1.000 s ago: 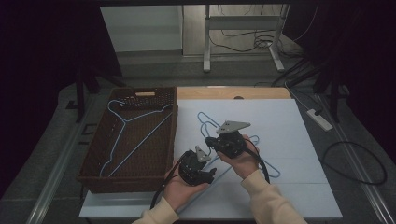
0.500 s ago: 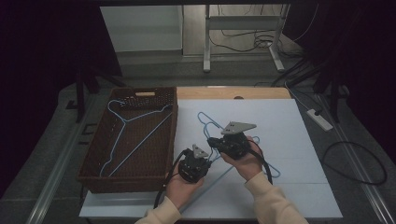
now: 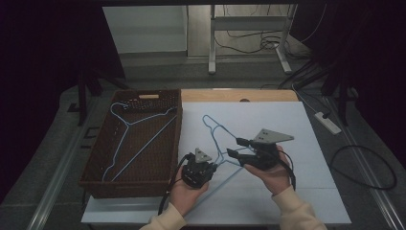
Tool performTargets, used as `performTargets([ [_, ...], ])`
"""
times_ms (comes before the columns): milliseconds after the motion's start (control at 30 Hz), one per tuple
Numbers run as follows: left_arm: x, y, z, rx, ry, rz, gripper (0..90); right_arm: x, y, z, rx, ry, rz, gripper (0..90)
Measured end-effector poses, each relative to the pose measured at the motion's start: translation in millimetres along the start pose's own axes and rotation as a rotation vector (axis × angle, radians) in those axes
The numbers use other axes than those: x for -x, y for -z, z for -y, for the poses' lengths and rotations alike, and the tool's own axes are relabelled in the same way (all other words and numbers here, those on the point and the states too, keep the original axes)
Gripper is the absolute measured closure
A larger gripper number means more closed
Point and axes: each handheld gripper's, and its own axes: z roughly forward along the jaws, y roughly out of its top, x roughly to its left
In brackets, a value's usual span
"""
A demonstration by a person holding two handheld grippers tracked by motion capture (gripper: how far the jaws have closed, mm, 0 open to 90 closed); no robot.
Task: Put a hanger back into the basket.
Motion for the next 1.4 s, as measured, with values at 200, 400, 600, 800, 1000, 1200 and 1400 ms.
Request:
performTargets([
  [200,-0.1,6.8,-1.4,0.03,0.009,0.035,86.3,14.5,29.2,26.3,0.012,-0.042,0.042,38.9],
  [400,2.3,12.6,-3.3,0.042,0.015,0.07,86.3,25.5,49.7,47.1,0.01,-0.072,0.073,37.8],
  [600,2.1,22.0,-6.8,0.064,0.031,0.122,86.4,32.9,64.9,61.1,0.019,-0.091,0.097,36.8],
  [800,0.7,33.8,-12.3,0.089,0.038,0.156,86.4,39.3,67.6,68.9,0.004,-0.101,0.112,36.3],
  [1000,-1.2,48.5,-19.5,0.12,0.045,0.192,86.4,40.9,66.9,70.9,-0.007,-0.097,0.128,35.8],
  [1200,-6.4,69.0,-32.0,0.161,0.039,0.214,86.4,42.8,67.8,72.6,-0.009,-0.098,0.134,35.7],
  [1400,-21.4,88.5,-44.4,0.197,0.045,0.226,86.4,43.7,67.8,73.5,-0.014,-0.103,0.136,35.7],
])
